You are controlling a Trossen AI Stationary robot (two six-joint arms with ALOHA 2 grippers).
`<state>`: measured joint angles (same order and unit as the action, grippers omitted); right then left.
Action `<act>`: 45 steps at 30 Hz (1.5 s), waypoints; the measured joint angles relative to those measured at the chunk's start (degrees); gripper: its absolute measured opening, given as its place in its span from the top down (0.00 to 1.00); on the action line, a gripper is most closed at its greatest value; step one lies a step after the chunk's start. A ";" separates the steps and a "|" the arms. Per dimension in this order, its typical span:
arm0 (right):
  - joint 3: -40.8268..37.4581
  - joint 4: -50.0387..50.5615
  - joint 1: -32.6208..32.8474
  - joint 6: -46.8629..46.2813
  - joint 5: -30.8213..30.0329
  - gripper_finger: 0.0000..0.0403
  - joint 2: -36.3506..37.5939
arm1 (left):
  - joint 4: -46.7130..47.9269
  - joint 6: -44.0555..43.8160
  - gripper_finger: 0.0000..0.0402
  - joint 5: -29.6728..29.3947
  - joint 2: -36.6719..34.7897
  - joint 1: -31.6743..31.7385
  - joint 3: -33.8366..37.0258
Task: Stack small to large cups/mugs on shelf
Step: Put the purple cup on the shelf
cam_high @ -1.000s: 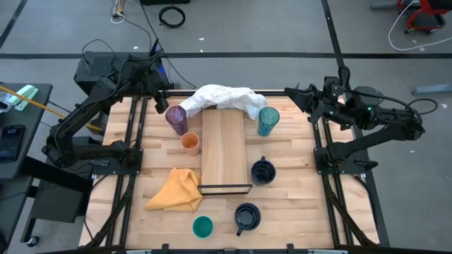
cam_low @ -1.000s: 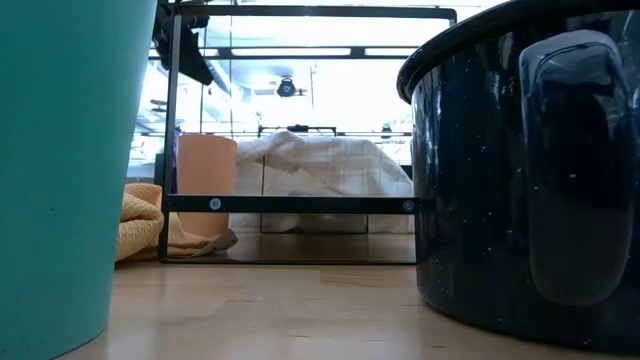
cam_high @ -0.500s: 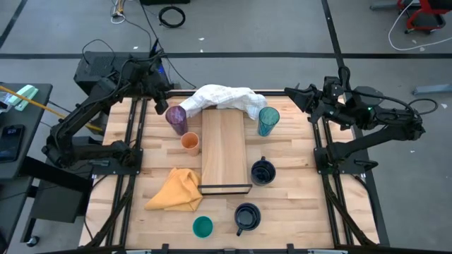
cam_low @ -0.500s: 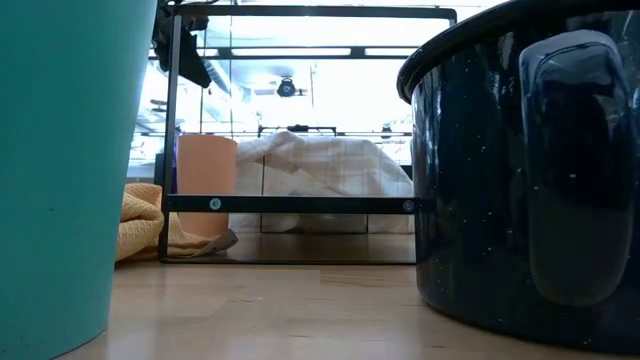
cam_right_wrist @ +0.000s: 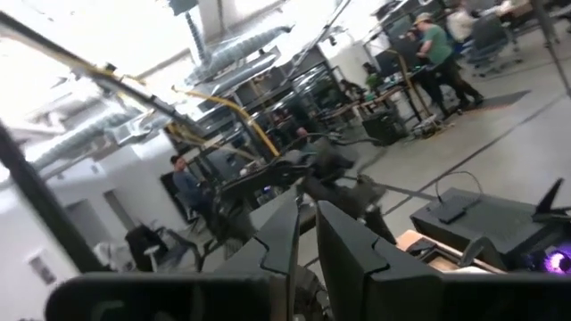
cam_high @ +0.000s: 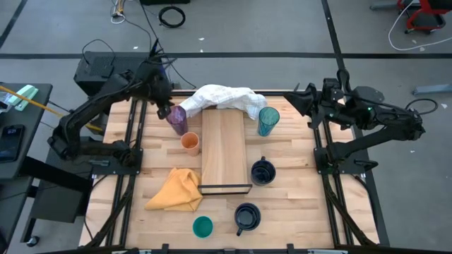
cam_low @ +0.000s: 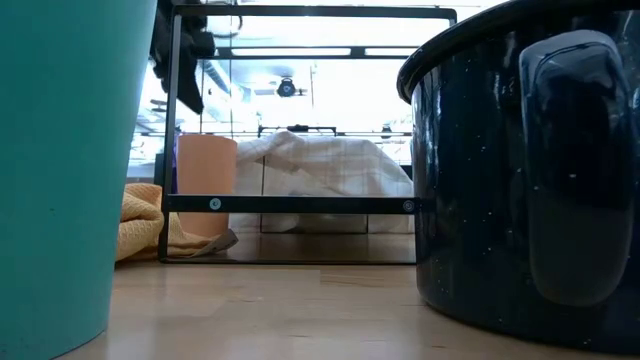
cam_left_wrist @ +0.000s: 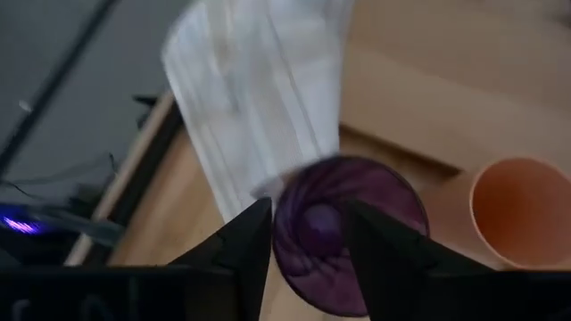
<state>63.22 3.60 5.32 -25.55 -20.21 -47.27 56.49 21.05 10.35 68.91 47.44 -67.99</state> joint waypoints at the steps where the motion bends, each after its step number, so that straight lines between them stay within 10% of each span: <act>1: 0.00 0.01 0.00 0.25 0.63 0.87 0.00 | 0.83 -0.78 0.61 0.00 0.66 -0.38 0.01; 17: 0.00 3.74 -0.02 1.20 2.78 0.87 0.11 | 2.12 -3.78 0.62 -11.89 3.91 -4.88 0.00; 45: 0.00 3.64 -0.02 -2.81 2.76 0.87 -1.05 | 8.20 -3.88 0.43 -15.96 8.04 -3.56 0.00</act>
<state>63.22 7.23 5.30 -28.36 -17.45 -48.31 64.68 17.17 -5.61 76.94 43.88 -67.99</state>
